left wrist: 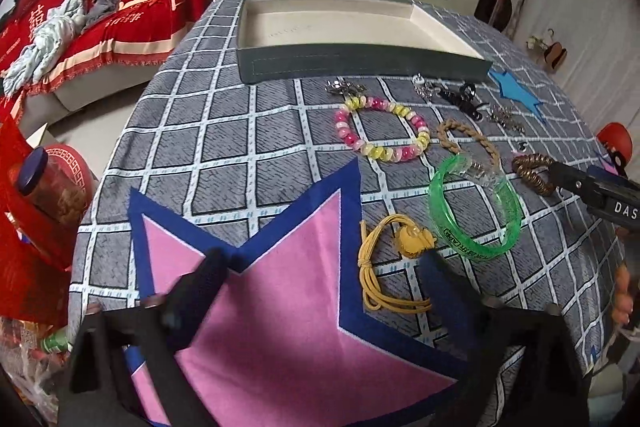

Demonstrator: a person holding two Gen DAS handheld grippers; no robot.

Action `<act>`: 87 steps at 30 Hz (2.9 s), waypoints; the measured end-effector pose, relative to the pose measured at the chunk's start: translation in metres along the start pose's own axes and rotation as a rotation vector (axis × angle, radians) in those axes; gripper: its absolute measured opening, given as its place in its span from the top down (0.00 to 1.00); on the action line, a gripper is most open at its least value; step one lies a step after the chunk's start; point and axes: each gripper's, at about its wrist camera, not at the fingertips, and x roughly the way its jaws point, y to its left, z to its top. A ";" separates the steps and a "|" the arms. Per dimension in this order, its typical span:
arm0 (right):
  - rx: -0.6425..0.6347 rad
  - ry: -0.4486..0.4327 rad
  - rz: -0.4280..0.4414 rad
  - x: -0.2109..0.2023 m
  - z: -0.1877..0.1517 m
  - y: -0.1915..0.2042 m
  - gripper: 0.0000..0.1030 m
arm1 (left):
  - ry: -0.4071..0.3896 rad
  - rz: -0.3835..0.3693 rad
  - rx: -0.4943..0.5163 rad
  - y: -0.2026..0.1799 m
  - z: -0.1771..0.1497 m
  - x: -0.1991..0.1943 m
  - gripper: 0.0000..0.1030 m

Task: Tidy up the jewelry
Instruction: 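Grasp the brown coiled hair tie with the right tool while the left tool grasps the yellow cord bracelet, then carry both items into the white tray and open both tools to release them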

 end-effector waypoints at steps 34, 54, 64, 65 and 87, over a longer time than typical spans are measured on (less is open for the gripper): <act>0.007 -0.021 0.151 -0.015 0.021 0.010 0.87 | -0.094 -0.205 0.028 -0.004 0.021 -0.037 0.78; 0.002 0.078 0.193 0.015 0.011 0.004 0.57 | -0.111 -0.223 0.024 -0.002 0.039 -0.044 0.78; 0.023 0.041 0.219 -0.005 0.026 0.004 0.89 | -0.136 -0.229 0.012 0.003 0.051 -0.058 0.78; 0.030 0.027 0.232 -0.011 0.034 0.003 0.89 | -0.143 -0.227 0.013 0.004 0.056 -0.061 0.78; 0.065 0.017 0.354 0.044 0.207 0.037 0.89 | -0.229 -0.169 -0.029 0.017 0.222 -0.009 0.78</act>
